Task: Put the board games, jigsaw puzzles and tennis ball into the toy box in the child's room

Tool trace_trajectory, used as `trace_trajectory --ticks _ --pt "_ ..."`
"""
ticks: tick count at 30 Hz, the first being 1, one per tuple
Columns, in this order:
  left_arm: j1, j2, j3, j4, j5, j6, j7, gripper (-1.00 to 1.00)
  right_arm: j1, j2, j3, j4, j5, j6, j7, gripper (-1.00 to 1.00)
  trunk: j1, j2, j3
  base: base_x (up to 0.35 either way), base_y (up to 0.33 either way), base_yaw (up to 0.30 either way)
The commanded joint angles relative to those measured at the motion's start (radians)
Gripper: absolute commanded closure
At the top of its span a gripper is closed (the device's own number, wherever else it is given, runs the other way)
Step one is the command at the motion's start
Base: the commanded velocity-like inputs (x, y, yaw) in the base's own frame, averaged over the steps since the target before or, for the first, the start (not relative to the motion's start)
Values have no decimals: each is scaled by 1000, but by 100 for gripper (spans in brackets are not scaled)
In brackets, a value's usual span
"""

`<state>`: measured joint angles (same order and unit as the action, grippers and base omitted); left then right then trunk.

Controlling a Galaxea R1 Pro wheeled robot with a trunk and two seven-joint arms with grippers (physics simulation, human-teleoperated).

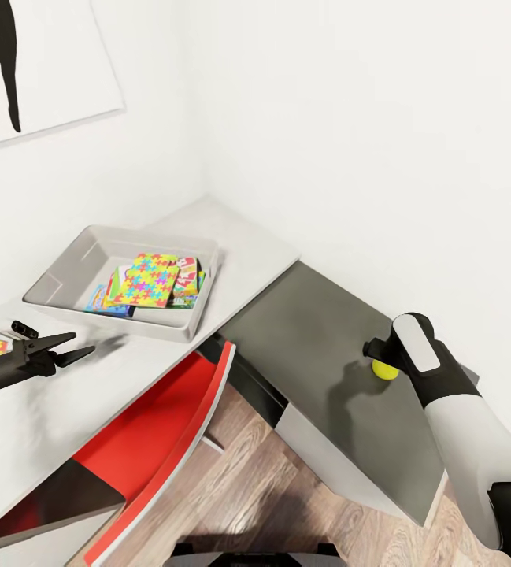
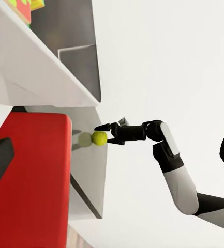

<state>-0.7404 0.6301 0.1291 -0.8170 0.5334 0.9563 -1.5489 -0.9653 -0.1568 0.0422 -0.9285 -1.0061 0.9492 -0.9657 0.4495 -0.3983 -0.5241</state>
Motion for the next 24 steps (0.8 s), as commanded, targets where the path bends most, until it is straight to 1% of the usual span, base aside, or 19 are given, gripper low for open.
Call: trace_trajectory --ticks 1,5,6,18,24 --pt "-1 0 -1 0 0 10 -3 -100 -1 -1 4 0 -9 3 -10 -100 1 -2 -2 0 0 0" --pt "-1 0 0 0 0 10 -3 -100 0 -1 4 0 -9 3 -10 -100 1 -2 -2 0 0 0" --pt "-1 0 -1 0 0 10 -3 -100 0 -1 4 0 -9 3 -10 100 1 -2 -3 0 0 0" --pt "-1 0 0 0 0 11 -3 -100 0 -1 4 0 -9 3 -10 100 1 -2 -2 0 0 -1" --pt "-1 0 0 0 -1 11 -3 -100 0 -1 4 -2 -9 3 -10 100 1 -2 5 0 0 -72"
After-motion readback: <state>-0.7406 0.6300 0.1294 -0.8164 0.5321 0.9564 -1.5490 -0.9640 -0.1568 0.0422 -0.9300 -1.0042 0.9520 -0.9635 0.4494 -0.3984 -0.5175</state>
